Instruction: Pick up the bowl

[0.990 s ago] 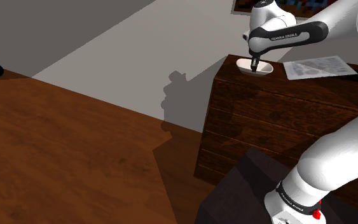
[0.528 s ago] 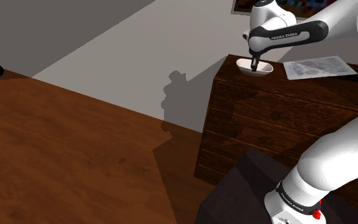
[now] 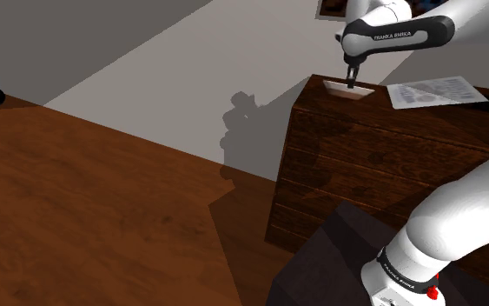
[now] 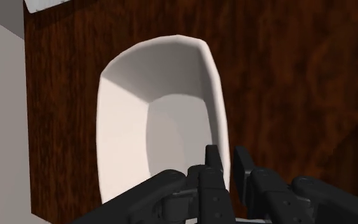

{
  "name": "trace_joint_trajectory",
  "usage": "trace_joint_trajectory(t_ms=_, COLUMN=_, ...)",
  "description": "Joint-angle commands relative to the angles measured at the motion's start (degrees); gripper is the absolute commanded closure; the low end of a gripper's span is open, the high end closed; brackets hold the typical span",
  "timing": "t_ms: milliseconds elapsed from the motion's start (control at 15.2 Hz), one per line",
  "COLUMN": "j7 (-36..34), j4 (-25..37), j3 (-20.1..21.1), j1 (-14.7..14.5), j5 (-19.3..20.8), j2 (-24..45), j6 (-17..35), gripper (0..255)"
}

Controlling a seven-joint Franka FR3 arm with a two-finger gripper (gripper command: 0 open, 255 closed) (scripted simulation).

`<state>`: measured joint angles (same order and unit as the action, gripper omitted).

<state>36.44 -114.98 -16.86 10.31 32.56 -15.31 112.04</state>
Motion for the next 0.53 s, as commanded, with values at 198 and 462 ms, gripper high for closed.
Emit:
trace_joint_trajectory(t_ms=198, j7=1.6, j4=3.9, j3=0.4, j1=-0.3, j5=-0.8, j2=0.2, j6=-3.5, gripper=255)
trace_joint_trajectory(t_ms=462, j7=2.3, j4=5.7, j3=0.5, j1=-0.4, j5=-1.1, j2=0.4, j6=-4.9, gripper=255)
